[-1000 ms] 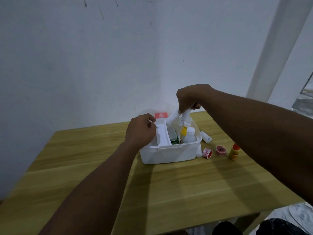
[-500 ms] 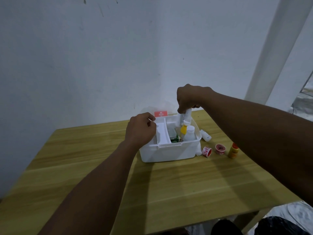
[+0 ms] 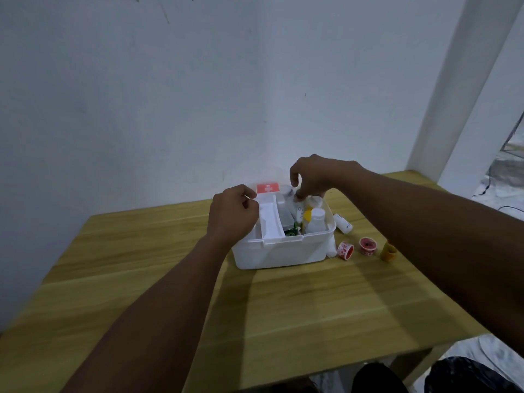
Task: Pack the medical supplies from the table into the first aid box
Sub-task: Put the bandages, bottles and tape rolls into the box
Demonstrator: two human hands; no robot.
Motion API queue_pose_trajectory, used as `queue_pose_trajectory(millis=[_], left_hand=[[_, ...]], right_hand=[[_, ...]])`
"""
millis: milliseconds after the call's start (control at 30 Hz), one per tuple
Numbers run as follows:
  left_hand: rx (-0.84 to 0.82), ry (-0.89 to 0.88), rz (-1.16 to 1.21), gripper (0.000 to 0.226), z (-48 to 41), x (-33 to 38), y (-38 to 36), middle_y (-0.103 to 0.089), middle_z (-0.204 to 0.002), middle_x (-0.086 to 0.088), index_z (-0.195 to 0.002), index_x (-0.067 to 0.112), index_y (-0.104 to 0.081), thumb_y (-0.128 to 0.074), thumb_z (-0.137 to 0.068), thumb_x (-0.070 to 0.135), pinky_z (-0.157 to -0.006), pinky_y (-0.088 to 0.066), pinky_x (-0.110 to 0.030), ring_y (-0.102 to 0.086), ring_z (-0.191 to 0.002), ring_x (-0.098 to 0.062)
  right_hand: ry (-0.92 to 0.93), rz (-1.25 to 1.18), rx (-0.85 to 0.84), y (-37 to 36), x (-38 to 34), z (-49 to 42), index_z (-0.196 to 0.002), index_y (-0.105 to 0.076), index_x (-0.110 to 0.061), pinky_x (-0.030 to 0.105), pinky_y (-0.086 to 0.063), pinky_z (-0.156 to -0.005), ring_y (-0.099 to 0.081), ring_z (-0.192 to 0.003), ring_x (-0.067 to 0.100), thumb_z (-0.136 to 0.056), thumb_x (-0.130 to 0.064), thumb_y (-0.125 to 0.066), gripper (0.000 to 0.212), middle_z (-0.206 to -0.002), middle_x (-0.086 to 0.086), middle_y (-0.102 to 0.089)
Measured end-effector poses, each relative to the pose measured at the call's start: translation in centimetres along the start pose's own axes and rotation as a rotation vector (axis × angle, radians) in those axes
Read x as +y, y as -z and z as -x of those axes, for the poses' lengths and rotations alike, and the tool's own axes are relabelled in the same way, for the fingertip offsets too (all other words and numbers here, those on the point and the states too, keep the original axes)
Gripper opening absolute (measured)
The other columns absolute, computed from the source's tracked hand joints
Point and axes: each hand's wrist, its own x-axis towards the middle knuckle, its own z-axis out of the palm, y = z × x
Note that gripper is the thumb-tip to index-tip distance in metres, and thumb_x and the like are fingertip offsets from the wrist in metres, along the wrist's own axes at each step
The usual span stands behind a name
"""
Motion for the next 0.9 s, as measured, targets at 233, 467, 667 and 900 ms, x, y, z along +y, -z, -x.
queue_pose_trajectory(millis=[233,467,667,900], left_hand=[[0.003,0.006,0.015,0.025,0.1,0.2,0.1,-0.065,-0.063,0.005,-0.095,0.017,-0.074,-0.054,-0.082,0.012,-0.063,-0.048,-0.021,-0.061,-0.063,-0.008],[0.014,-0.003,0.003,0.024,0.1,0.1,0.1,-0.067,-0.066,0.005,-0.094,0.016,-0.074,-0.055,-0.081,0.013,-0.06,-0.045,-0.018,-0.06,-0.062,-0.008],[0.02,0.012,0.022,0.024,0.2,0.2,0.1,-0.069,-0.07,0.003,-0.093,0.016,-0.075,-0.055,-0.081,0.012,-0.062,-0.048,-0.02,-0.06,-0.062,-0.006],[0.038,0.013,0.015,0.021,0.2,0.1,0.2,-0.065,-0.068,0.011,-0.092,0.014,-0.075,-0.055,-0.085,0.011,-0.066,-0.049,-0.021,-0.061,-0.066,-0.003]], right_hand=[[0.054,-0.129,0.081,-0.2,1.3,0.5,-0.096,-0.066,-0.009,0.024,-0.05,-0.054,-0.07,-0.067,0.017,-0.085,-0.014,-0.071,0.013,-0.088,0.006,-0.069],[0.124,-0.033,0.113,-2.4,0.7,-0.2,-0.107,-0.056,-0.028,0.031,-0.044,-0.067,-0.056,-0.09,0.02,-0.068,-0.033,-0.088,0.051,-0.097,-0.003,-0.055],[0.166,-0.052,0.115,-1.3,0.8,0.0,-0.108,-0.071,-0.02,0.037,-0.054,-0.081,-0.059,-0.089,0.018,-0.084,-0.038,-0.075,0.031,-0.098,-0.001,-0.062],[0.09,-0.117,0.091,-2.2,1.3,-0.2,-0.099,-0.076,-0.014,0.031,-0.058,-0.072,-0.07,-0.086,0.022,-0.078,-0.028,-0.082,0.026,-0.096,0.006,-0.073]])
